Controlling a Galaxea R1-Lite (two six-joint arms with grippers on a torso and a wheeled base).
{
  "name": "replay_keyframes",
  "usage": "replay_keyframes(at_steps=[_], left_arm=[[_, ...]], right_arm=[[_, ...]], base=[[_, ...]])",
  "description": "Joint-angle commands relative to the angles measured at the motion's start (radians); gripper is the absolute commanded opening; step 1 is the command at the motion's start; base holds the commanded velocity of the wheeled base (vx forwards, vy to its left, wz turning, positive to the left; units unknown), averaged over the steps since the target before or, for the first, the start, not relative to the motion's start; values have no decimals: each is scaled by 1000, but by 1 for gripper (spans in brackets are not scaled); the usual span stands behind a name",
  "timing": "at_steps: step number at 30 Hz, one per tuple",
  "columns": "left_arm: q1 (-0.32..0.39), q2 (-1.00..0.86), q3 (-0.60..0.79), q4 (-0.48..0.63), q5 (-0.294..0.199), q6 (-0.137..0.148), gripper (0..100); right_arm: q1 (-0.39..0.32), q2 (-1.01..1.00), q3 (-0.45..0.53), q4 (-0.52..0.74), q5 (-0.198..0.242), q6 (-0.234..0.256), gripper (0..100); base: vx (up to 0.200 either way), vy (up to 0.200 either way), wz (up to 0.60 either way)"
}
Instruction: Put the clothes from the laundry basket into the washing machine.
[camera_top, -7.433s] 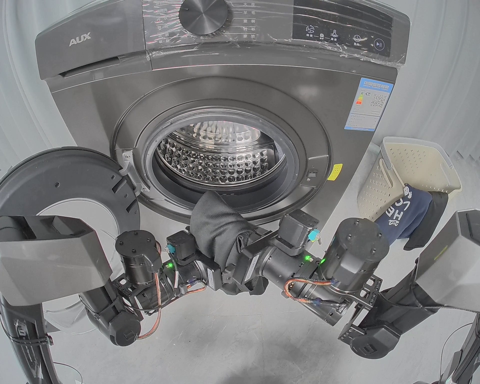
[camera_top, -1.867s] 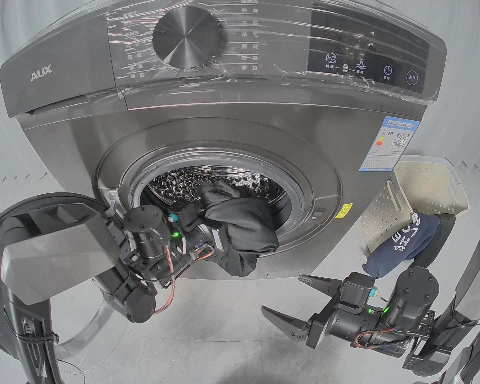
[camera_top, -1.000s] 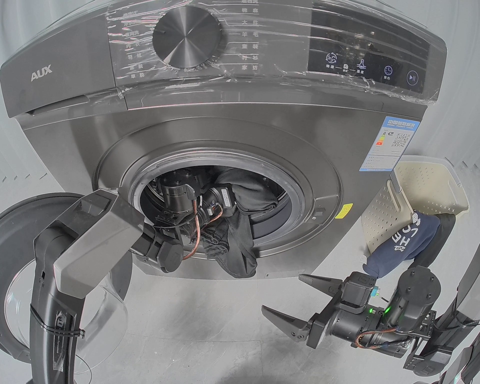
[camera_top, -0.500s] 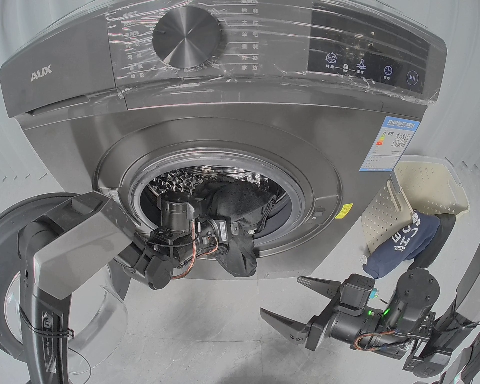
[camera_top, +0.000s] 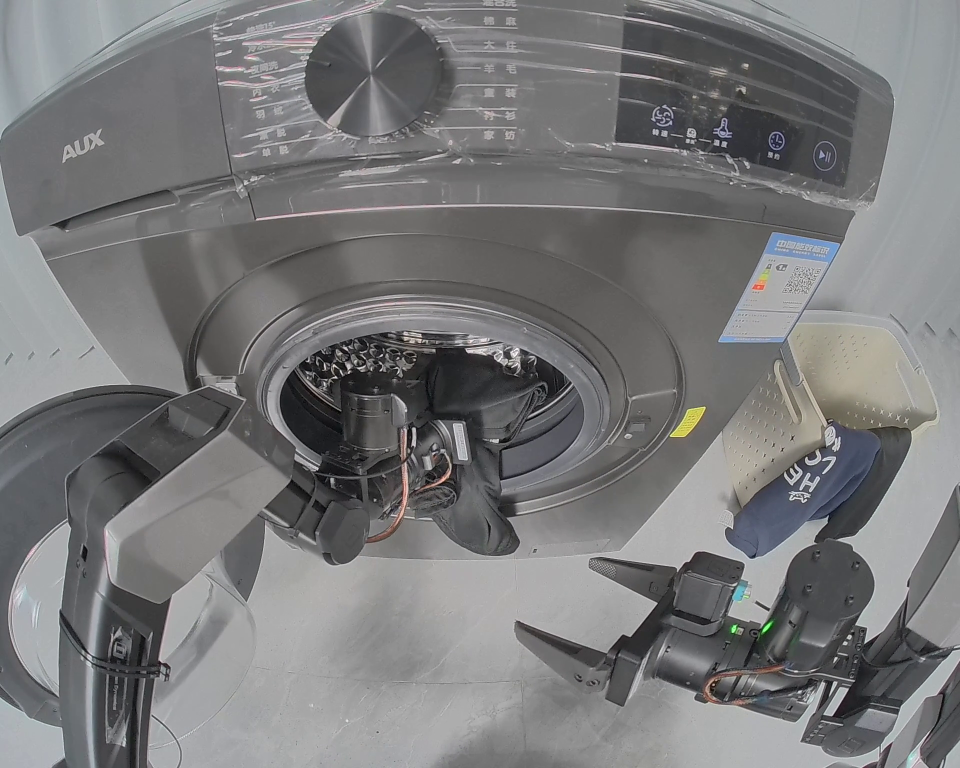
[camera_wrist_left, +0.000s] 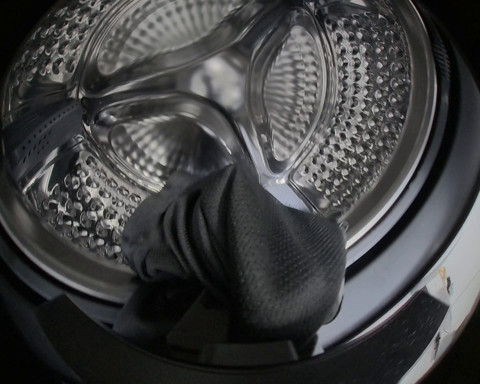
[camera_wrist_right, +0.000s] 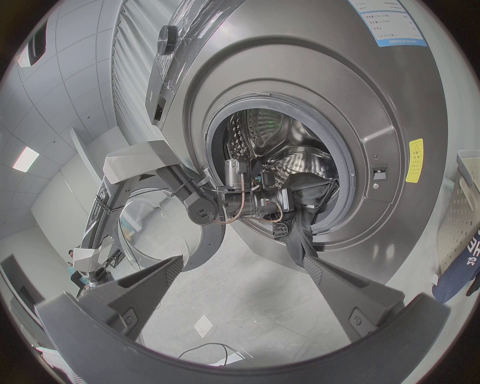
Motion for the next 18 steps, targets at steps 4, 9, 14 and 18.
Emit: replay_keyframes(at_steps=[4,9,14,18], left_arm=[[44,125,-275,-5,112,-20,0],[59,134,-353,-4,137,-32,0],[50,94,-290,-1,137,-65,100],[33,-56,-73,73,39,-77,100]], right_arm=[[0,13,-12,0,1,0,100],[0,14,-12,0,1,0,100],[0,19,-10,0,1,0,100],[0,25,-12,0,1,2,100]], base=[[0,0,0],[0,0,0],[0,0,0],[0,0,0]])
